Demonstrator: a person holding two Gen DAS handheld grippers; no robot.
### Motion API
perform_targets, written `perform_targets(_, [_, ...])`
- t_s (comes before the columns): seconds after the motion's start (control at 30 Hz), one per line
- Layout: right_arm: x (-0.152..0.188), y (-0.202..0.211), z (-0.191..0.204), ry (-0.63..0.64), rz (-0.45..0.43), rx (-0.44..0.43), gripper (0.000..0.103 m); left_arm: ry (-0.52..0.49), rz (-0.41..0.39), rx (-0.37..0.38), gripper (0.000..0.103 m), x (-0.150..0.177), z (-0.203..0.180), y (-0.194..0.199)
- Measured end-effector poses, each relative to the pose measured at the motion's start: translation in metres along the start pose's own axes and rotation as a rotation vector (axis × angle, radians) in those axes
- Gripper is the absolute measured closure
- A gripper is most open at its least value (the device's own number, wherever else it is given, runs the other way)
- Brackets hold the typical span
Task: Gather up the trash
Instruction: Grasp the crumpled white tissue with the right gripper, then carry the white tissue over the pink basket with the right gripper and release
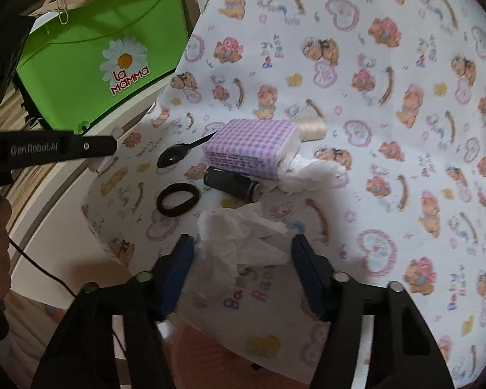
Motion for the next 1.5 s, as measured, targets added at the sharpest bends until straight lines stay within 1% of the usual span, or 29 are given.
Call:
perform_targets(0.03, [0.000, -0.001, 0.003, 0.018, 0.002, 0.001, 0.054, 0.003, 0.001, 0.011, 0.092, 0.000, -0.001, 0.001])
perform_targets(0.07, [0.000, -0.002, 0.006, 0.028, 0.008, -0.005, 0.070, -0.002, 0.000, 0.016, 0.092, 0.000, -0.002, 0.002])
perform_targets(0.1, [0.000, -0.002, 0.009, 0.038, 0.014, -0.014, 0.081, -0.008, -0.002, 0.016, 0.092, 0.001, -0.003, 0.003])
perform_targets(0.17, [0.000, 0.001, 0.010, 0.038, -0.001, -0.011, 0.090, -0.015, -0.006, 0.010, 0.092, 0.002, -0.004, 0.004])
perform_targets(0.2, [-0.001, 0.004, 0.009, 0.019, -0.010, -0.022, 0.092, -0.013, -0.009, 0.004, 0.092, 0.002, -0.003, 0.004])
perform_targets(0.27, [-0.004, 0.013, 0.005, -0.067, -0.004, -0.099, 0.092, 0.002, -0.016, -0.029, 0.092, 0.003, 0.002, 0.006])
perform_targets(0.3, [-0.005, 0.016, 0.003, -0.090, -0.002, -0.122, 0.092, 0.010, -0.017, -0.027, 0.092, 0.003, 0.005, 0.006])
perform_targets(0.37, [-0.008, 0.024, -0.001, -0.074, -0.027, -0.097, 0.092, 0.027, -0.013, -0.012, 0.092, 0.003, 0.009, 0.006])
perform_targets(0.4, [-0.009, 0.029, -0.004, -0.040, -0.061, -0.046, 0.092, 0.031, -0.013, -0.007, 0.092, 0.004, 0.011, 0.006])
perform_targets(0.43, [-0.009, 0.033, -0.006, -0.028, -0.080, -0.024, 0.092, 0.033, -0.015, -0.004, 0.092, 0.004, 0.011, 0.007])
perform_targets(0.47, [-0.009, 0.036, -0.009, -0.032, -0.085, -0.028, 0.092, 0.031, -0.019, -0.002, 0.092, 0.005, 0.010, 0.008])
perform_targets(0.5, [-0.009, 0.037, -0.011, -0.051, -0.079, -0.067, 0.092, 0.026, -0.025, 0.002, 0.092, 0.006, 0.009, 0.010])
perform_targets(0.57, [-0.010, 0.043, -0.013, -0.108, -0.079, -0.199, 0.093, 0.007, -0.038, 0.012, 0.092, 0.009, 0.005, 0.015])
perform_targets(0.6, [-0.010, 0.049, -0.014, -0.129, -0.090, -0.231, 0.093, -0.002, -0.043, 0.016, 0.092, 0.011, 0.003, 0.018])
perform_targets(0.63, [-0.010, 0.055, -0.016, -0.124, -0.103, -0.226, 0.093, -0.012, -0.051, 0.019, 0.092, 0.012, 0.002, 0.021])
perform_targets(0.73, [-0.009, 0.068, -0.018, -0.057, -0.145, -0.128, 0.093, -0.036, -0.096, 0.005, 0.092, 0.015, 0.000, 0.034])
perform_targets(0.8, [-0.008, 0.070, -0.022, -0.068, -0.118, -0.108, 0.094, -0.057, -0.116, 0.011, 0.092, 0.014, -0.002, 0.045])
perform_targets(0.87, [-0.007, 0.069, -0.025, -0.073, -0.055, -0.093, 0.095, -0.065, -0.143, 0.030, 0.092, 0.013, -0.002, 0.059])
perform_targets(0.9, [-0.007, 0.074, -0.027, -0.061, -0.052, -0.060, 0.095, -0.062, -0.153, 0.032, 0.092, 0.014, -0.001, 0.065])
perform_targets(0.97, [-0.005, 0.089, -0.029, -0.043, -0.083, -0.038, 0.095, -0.051, -0.155, 0.040, 0.092, 0.018, -0.001, 0.076])
perform_targets(1.03, [-0.006, 0.103, -0.030, -0.058, -0.098, -0.051, 0.095, -0.056, -0.144, 0.082, 0.092, 0.024, -0.006, 0.089])
perform_targets(1.13, [-0.009, 0.132, -0.027, -0.075, -0.128, -0.047, 0.095, -0.058, -0.163, 0.148, 0.092, 0.027, -0.012, 0.114])
perform_targets(1.2, [-0.011, 0.163, -0.021, -0.087, -0.196, -0.096, 0.095, -0.060, -0.172, 0.163, 0.092, 0.027, -0.015, 0.131])
perform_targets(1.27, [-0.012, 0.194, -0.013, -0.111, -0.266, -0.176, 0.095, -0.076, -0.172, 0.154, 0.092, 0.030, -0.020, 0.144])
perform_targets(1.3, [-0.012, 0.204, -0.010, -0.106, -0.286, -0.197, 0.095, -0.084, -0.172, 0.151, 0.092, 0.033, -0.023, 0.150])
perform_targets(1.33, [-0.011, 0.212, -0.007, -0.091, -0.301, -0.190, 0.095, -0.087, -0.170, 0.154, 0.092, 0.037, -0.026, 0.154])
perform_targets(1.37, [-0.009, 0.217, -0.004, -0.079, -0.308, -0.171, 0.095, -0.086, -0.166, 0.161, 0.092, 0.041, -0.028, 0.156])
perform_targets(1.43, [-0.003, 0.215, -0.002, -0.073, -0.294, -0.170, 0.095, -0.069, -0.162, 0.181, 0.092, 0.051, -0.033, 0.151])
perform_targets(1.5, [0.008, 0.200, -0.003, -0.088, -0.233, -0.167, 0.095, -0.058, -0.160, 0.180, 0.092, 0.064, -0.036, 0.136])
Point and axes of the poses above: each gripper's, at about its wrist camera, not at the fingertips, and y roughly against the way its jaws point, z to its left, x to its underside, the point moved 5 cm from there along -y, roughly the way its jaws point, and after that the axes turned 6 degrees about -z, right-handed, at the moved point
